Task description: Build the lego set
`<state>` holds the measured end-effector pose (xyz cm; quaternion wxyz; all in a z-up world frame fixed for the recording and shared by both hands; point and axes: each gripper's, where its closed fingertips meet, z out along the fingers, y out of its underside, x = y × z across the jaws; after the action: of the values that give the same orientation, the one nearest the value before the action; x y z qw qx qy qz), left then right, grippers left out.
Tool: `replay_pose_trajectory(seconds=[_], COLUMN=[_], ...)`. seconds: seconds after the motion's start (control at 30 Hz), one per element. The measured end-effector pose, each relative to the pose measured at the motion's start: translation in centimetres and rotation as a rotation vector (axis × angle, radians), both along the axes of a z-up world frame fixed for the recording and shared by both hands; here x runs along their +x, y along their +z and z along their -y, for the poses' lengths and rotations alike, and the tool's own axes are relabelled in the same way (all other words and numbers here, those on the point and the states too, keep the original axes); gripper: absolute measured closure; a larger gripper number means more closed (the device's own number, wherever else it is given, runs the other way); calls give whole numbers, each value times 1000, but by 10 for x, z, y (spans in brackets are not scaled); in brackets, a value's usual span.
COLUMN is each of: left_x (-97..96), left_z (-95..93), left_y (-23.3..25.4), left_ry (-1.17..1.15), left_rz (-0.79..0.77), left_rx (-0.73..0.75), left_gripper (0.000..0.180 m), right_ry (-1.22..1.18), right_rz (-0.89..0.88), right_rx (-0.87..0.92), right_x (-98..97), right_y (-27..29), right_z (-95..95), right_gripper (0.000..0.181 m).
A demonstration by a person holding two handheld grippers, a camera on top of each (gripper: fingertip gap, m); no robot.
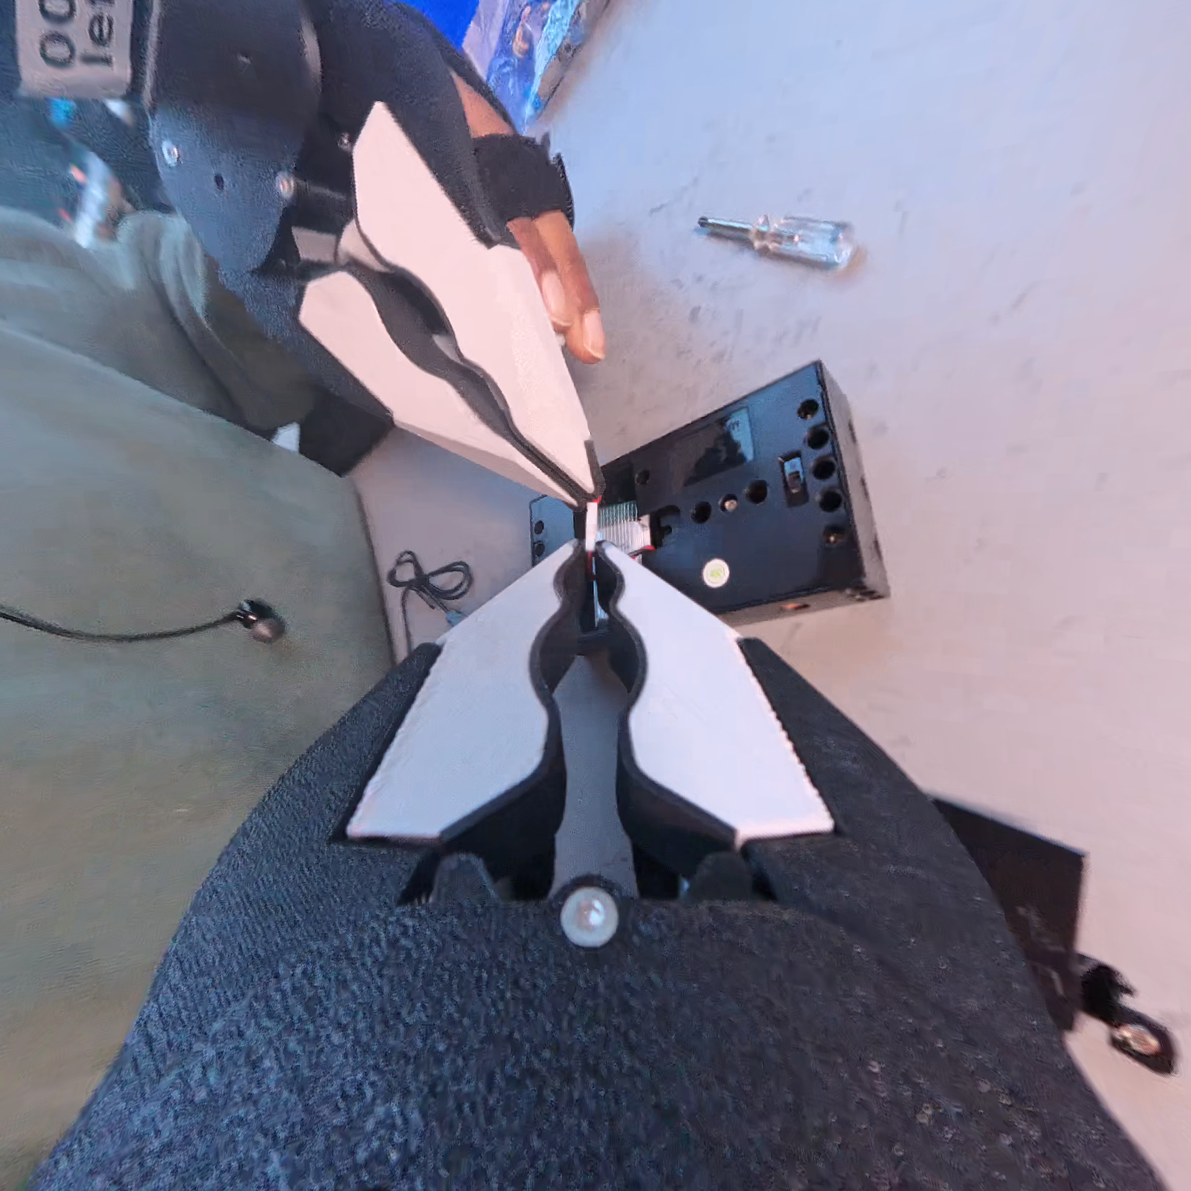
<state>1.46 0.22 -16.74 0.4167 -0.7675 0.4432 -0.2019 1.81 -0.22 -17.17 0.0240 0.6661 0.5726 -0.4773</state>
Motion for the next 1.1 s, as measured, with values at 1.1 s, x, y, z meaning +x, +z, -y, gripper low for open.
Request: replay_pose_trajectory(seconds=[1.1], left_x=[16], left_z=[-2], left_y=[-11], left_ry=[-15], left_rz=[-128], left_rx=[-244], left_gripper=[180], right_ry=[137], right_rz=[-25], right_rx=[580], right_x=[18], right_y=[-8], right_z=[-10], right_gripper=[181])
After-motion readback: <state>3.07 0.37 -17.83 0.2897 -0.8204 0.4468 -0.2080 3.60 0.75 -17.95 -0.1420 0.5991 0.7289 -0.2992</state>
